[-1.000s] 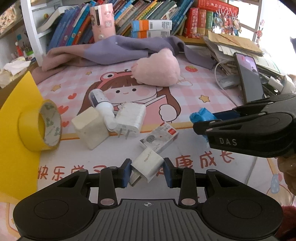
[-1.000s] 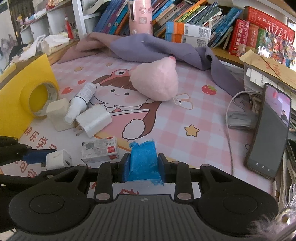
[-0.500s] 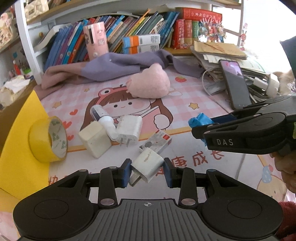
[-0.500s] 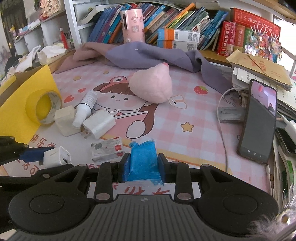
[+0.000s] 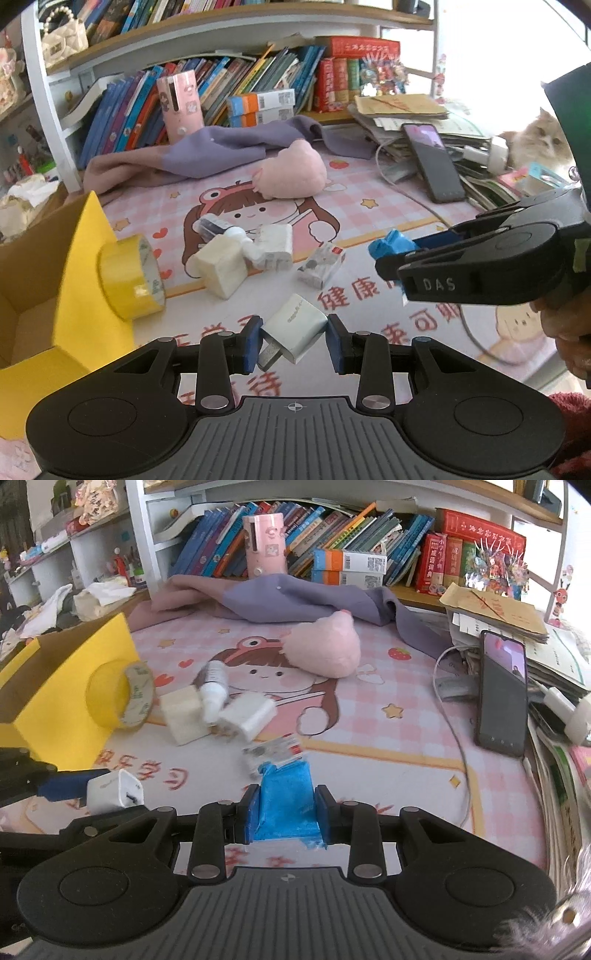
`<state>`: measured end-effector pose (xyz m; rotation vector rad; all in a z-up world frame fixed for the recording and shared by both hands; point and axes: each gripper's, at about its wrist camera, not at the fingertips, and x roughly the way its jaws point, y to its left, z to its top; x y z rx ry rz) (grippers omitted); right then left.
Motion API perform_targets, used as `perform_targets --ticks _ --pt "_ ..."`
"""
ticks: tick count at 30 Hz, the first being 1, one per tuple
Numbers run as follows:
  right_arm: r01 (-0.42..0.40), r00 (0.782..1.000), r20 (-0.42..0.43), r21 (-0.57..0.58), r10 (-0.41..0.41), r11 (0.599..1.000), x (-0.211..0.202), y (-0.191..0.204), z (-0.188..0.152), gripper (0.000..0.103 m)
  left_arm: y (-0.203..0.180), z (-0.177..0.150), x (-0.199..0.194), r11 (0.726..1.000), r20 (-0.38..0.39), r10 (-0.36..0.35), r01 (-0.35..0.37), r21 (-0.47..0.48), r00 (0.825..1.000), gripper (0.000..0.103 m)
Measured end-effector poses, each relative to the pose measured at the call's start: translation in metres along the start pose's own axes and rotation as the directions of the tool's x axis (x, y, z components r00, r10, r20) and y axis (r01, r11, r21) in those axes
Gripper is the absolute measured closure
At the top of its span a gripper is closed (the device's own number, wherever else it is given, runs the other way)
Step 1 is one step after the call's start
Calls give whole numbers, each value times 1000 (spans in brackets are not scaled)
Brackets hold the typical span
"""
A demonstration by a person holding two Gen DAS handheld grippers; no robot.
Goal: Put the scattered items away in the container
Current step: 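Carry the blue packet and white charger over the yellow box with both tools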
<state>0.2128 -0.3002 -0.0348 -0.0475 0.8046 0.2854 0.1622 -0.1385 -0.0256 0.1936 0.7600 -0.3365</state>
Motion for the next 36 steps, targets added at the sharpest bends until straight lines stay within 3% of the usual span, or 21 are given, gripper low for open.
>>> perform_targets --ticks 7,17,30,36 --pt "26 1000 3 4 -26 1000 -17 44 -11 74 28 -18 -28 999 27 -43 42 23 999 68" --pt "27 1000 13 18 -27 999 -25 105 -24 74 70 -48 -60 998 51 -51 49 44 997 68" --pt "-60 998 19 -80 61 995 -26 181 -25 74 119 -80 -90 1000 47 -1 1 -1 999 68" --pt "-109 985 116 -157 127 982 -38 205 -12 74 140 -80 -111 998 102 47 -43 -35 994 68"
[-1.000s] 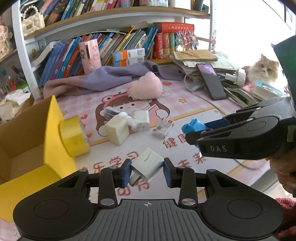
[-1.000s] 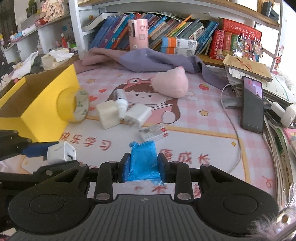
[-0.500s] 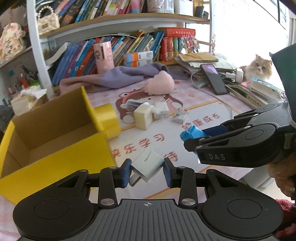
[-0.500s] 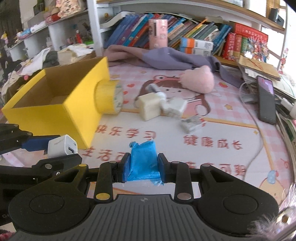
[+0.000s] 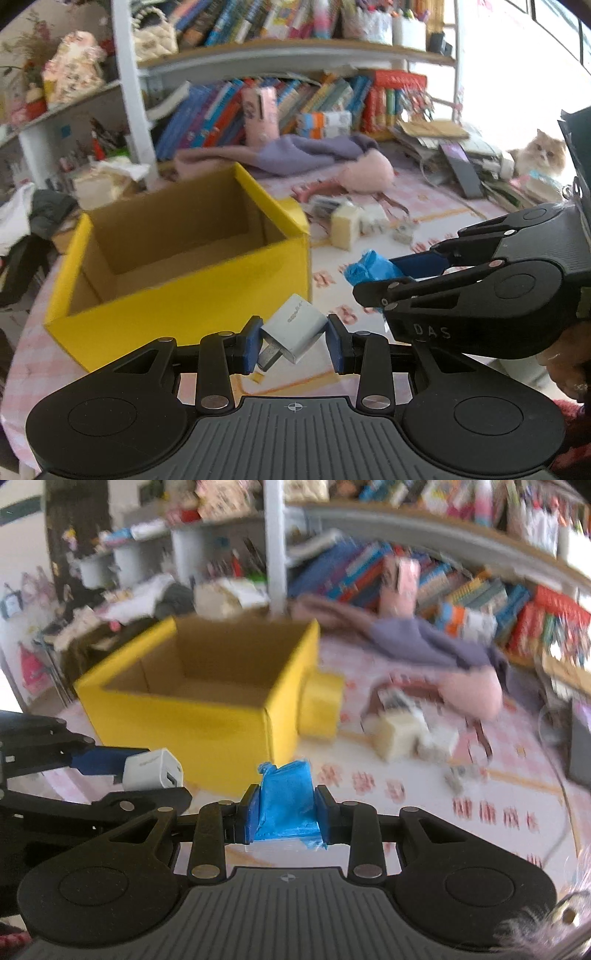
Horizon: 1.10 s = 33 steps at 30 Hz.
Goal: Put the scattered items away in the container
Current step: 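Carry the blue packet and white charger over the yellow box with both tools, then open both tools to drop the packet and charger into the box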
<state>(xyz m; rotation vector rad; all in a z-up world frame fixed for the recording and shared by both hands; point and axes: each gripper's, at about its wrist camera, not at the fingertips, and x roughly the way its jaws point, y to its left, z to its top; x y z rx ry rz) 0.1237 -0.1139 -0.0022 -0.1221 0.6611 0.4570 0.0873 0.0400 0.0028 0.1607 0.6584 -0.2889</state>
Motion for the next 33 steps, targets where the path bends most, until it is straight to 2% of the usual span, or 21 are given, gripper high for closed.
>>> perform_targets --ticks 9,15,19,24,30,33 --pt "-32 989 135 -160 54 987 1 21 43 74 34 24 -15 996 102 84 -83 -15 991 68" --pt "-60 990 109 -274 93 960 26 25 70 74 70 44 -2 994 102 110 -107 -27 989 68" --pt "-47 992 92 -396 90 917 55 30 83 74 92 59 24 993 70 121 -121 -6 990 68" --pt "-33 996 49 -539 70 842 100 34 92 74 115 70 77 987 -33 152 -151 51 988 68" --pt "-28 999 1 -688 40 725 158 38 111 74 123 78 132 961 -138 215 -185 205 967 68" --pt "-72 997 -59 -722 44 688 181 42 117 74 129 79 155 957 -198 234 -189 222 952 68"
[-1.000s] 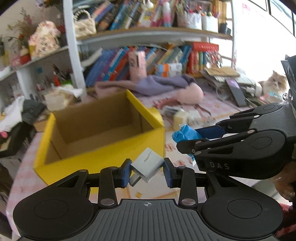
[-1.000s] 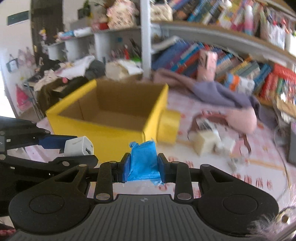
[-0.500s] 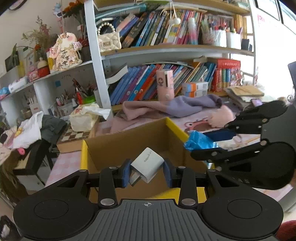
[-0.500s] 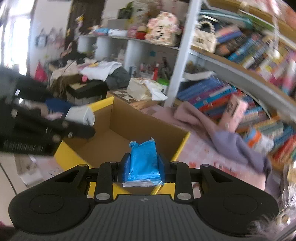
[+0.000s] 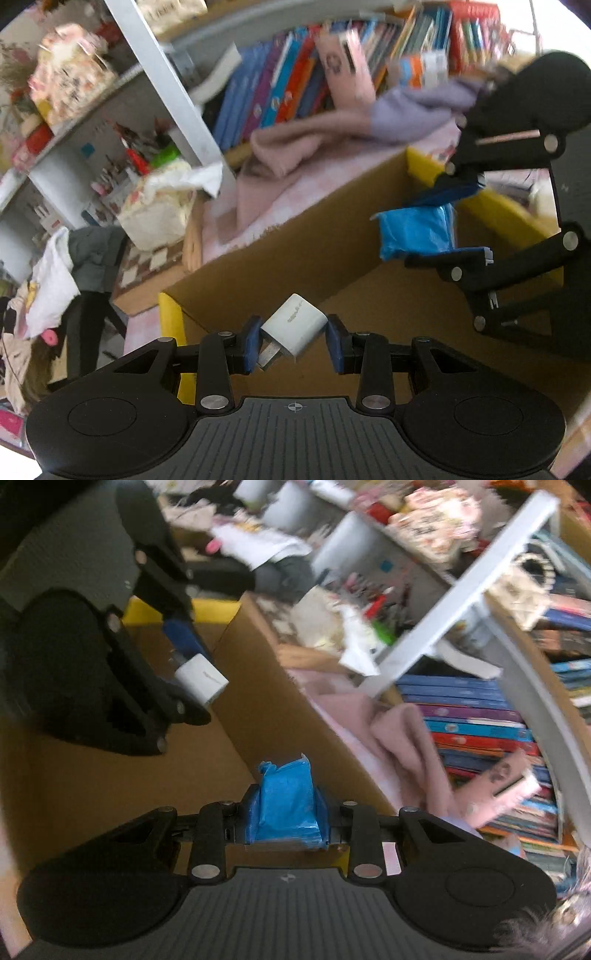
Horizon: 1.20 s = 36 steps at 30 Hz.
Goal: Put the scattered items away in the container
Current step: 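Open both tools to drop the packet and charger into the box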
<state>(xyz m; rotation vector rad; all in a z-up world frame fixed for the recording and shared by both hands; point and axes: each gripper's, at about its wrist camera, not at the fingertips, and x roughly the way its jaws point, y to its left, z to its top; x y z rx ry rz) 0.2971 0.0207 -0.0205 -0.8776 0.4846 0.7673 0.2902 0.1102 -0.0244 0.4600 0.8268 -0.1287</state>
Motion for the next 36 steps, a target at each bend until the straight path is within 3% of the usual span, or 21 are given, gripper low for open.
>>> perform_targets --ticks 4,15,17,20,22,30,36 --pt "-73 996 -54 -44 70 996 21 6 2 74 2 4 20 1000 -92 -8 7 -7 996 68" --pt "-113 988 -113 -51 107 992 43 7 11 74 8 4 26 1000 -131 2 -3 -8 991 64" --pt "-117 986 -122 -51 110 992 46 7 12 74 10 5 27 1000 -132 1 -3 -15 991 56" --pt "-112 988 -114 -55 105 992 46 7 12 74 12 7 25 1000 -102 6 -9 -22 995 39" --pt "-105 990 -94 -33 101 994 45 2 13 66 11 7 20 1000 -68 16 -18 -26 998 33" --pt "-62 998 -1 50 63 997 16 -17 1 61 14 4 -9 997 44 68 -66 -48 997 22" --pt "-75 994 81 77 68 994 -14 -36 -16 60 19 4 -38 992 115 79 -66 -110 990 16"
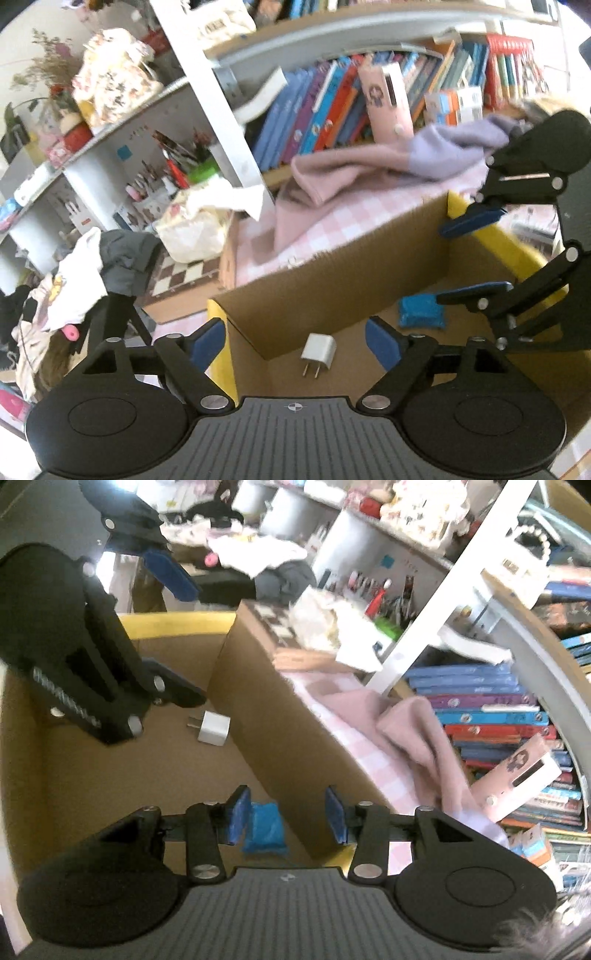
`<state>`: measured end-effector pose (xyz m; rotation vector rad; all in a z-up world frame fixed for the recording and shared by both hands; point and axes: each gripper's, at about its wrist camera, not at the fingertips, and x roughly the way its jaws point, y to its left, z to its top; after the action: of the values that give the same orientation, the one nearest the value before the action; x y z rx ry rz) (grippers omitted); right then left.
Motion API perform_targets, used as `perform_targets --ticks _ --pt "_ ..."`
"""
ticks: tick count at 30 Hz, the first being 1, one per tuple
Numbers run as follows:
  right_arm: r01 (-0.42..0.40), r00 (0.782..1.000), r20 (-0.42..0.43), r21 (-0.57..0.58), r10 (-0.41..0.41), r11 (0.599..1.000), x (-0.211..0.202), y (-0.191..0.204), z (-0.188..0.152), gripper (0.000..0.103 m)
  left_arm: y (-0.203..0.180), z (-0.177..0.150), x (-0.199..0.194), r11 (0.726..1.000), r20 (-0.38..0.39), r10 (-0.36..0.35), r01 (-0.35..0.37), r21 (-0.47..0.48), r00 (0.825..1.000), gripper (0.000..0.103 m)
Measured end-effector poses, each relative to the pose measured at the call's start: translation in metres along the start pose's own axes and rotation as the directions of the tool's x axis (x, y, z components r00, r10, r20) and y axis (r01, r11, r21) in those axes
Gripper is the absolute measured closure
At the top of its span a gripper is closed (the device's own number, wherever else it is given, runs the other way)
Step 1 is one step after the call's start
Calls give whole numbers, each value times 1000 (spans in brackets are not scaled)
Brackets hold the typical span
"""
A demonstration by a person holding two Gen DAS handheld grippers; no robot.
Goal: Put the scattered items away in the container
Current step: 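Open both tools to drop the packet and charger into the box, then withdraw both tools from the box back toward the remaining items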
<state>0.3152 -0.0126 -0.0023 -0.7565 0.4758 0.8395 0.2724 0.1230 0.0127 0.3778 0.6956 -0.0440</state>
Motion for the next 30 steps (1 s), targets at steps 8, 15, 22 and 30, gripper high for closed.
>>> perform_targets --ticks 8,15,22,30 --pt "23 994 107 -11 -22 1000 -66 -46 -52 63 3 -9 -49 1000 65 13 -12 -8 998 15" --pt "124 992 0 116 -125 985 -131 -106 -109 62 13 -24 -78 999 87 41 -38 -32 995 14" --pt "144 989 -6 334 -150 932 -157 -118 -86 43 19 -30 -88 998 116 3 3 -56 993 14" --pt "65 998 -41 768 -53 637 -145 -120 -85 43 1 -36 -98 1000 208 -12 12 4 978 12"
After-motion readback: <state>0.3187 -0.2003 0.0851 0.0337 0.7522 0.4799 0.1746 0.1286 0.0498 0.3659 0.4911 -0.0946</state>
